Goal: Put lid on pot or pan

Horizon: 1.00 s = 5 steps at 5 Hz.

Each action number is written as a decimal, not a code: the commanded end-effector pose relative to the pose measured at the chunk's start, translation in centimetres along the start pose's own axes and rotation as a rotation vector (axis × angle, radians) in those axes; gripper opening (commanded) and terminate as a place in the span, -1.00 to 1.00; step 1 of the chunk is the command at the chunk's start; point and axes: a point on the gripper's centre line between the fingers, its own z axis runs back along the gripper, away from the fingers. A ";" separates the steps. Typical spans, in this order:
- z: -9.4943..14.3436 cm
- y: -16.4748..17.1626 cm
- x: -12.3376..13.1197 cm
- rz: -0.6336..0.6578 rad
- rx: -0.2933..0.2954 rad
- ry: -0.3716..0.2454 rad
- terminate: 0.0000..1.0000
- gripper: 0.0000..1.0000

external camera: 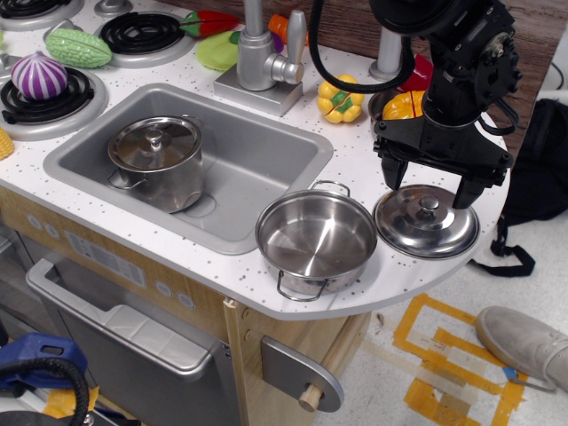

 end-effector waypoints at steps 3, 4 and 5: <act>-0.7 0.2 0.5 -0.020 -0.021 -0.012 -1.00 1.00; -1.7 0.5 0.2 -0.006 -0.057 -0.019 -1.00 1.00; -2.2 0.7 0.1 0.013 -0.069 -0.012 -1.00 -1.00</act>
